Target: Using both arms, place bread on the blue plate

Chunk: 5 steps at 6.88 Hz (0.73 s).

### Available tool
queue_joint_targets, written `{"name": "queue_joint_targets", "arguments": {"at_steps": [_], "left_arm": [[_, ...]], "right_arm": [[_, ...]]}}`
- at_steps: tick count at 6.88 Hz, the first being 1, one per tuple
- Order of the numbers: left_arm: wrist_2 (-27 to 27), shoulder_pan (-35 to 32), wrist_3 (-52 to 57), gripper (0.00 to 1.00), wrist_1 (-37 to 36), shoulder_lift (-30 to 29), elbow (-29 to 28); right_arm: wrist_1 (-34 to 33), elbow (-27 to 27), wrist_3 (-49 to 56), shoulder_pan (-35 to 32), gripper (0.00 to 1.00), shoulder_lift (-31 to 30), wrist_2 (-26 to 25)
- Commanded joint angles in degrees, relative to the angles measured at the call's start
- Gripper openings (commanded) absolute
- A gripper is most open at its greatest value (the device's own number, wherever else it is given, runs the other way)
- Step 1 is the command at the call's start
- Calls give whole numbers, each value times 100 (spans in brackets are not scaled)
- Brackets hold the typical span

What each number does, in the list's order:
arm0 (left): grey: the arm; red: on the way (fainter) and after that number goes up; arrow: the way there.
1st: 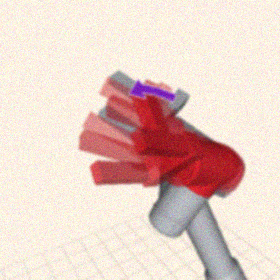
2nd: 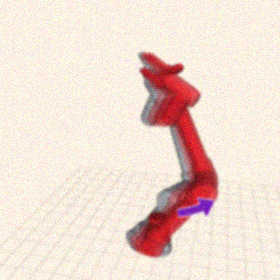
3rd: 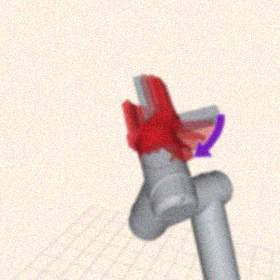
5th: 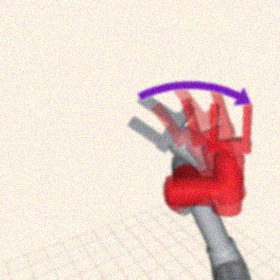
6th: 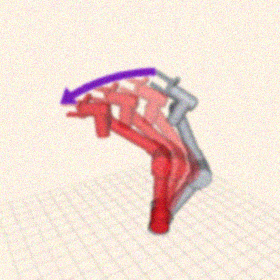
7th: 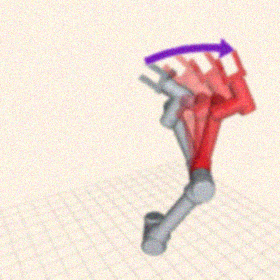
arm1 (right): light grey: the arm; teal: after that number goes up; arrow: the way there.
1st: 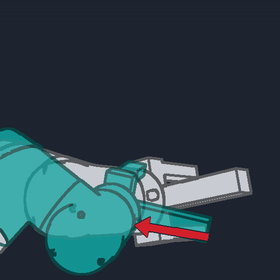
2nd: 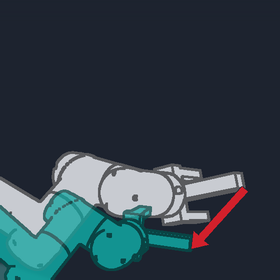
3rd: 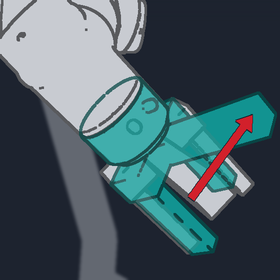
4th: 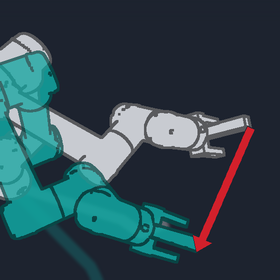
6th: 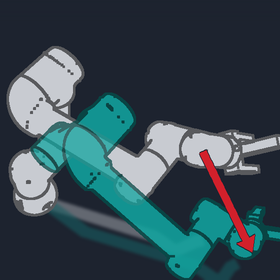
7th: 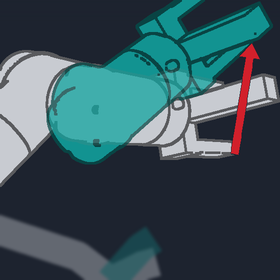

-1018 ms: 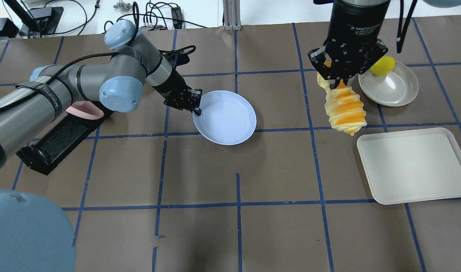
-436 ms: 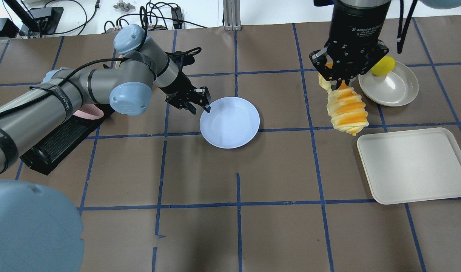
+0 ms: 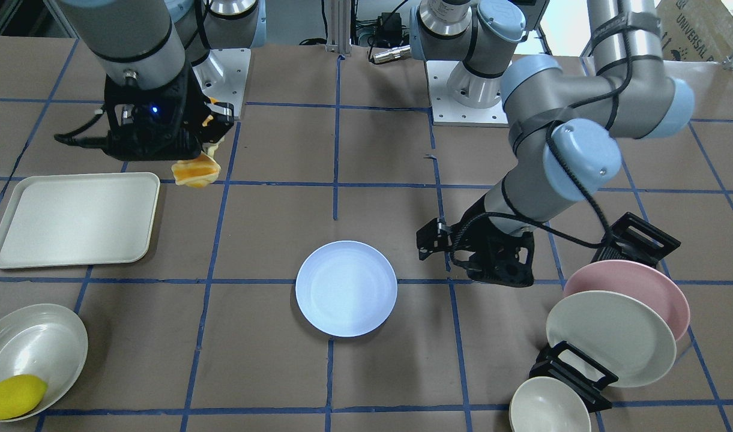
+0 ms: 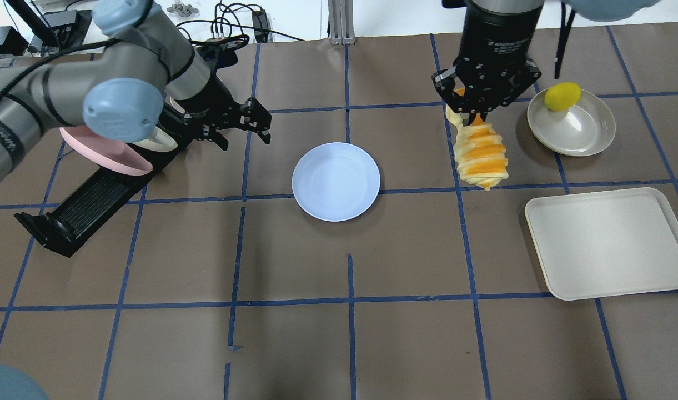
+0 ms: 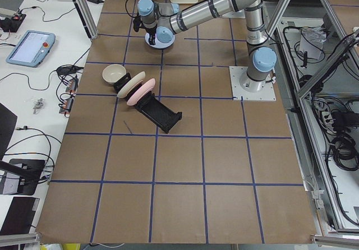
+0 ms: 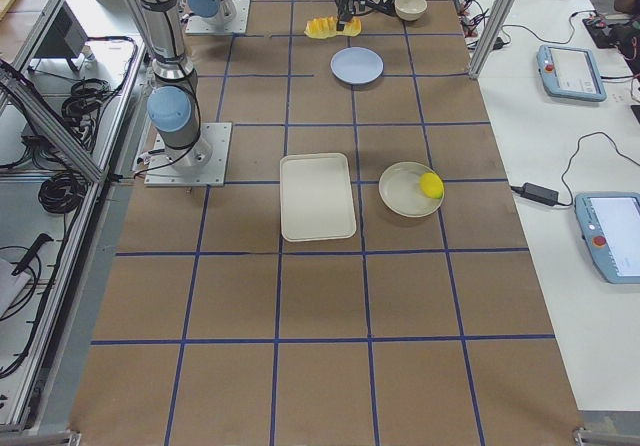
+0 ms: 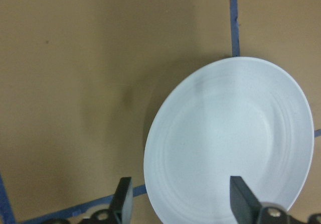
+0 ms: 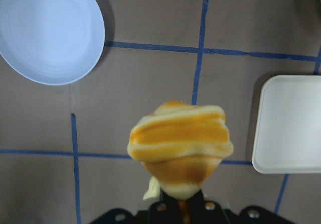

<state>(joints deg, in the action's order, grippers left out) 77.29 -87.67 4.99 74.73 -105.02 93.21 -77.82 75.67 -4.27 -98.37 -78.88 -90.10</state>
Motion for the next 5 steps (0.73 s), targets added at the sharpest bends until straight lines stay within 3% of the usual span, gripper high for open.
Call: {"name": "queue_joint_targets", "arguments": {"at_steps": [1, 2, 5], "left_arm": [[1167, 171, 11, 100, 891, 638, -293], [1331, 171, 2, 100, 1077, 858, -399], [1631, 83, -33, 100, 1360, 1036, -496]], "right_arm": [[-1194, 18, -957, -801, 2, 844, 142], [-1913, 10, -1336, -1154, 2, 1388, 124], [-2560, 18, -1673, -1430, 1, 2060, 256]]}}
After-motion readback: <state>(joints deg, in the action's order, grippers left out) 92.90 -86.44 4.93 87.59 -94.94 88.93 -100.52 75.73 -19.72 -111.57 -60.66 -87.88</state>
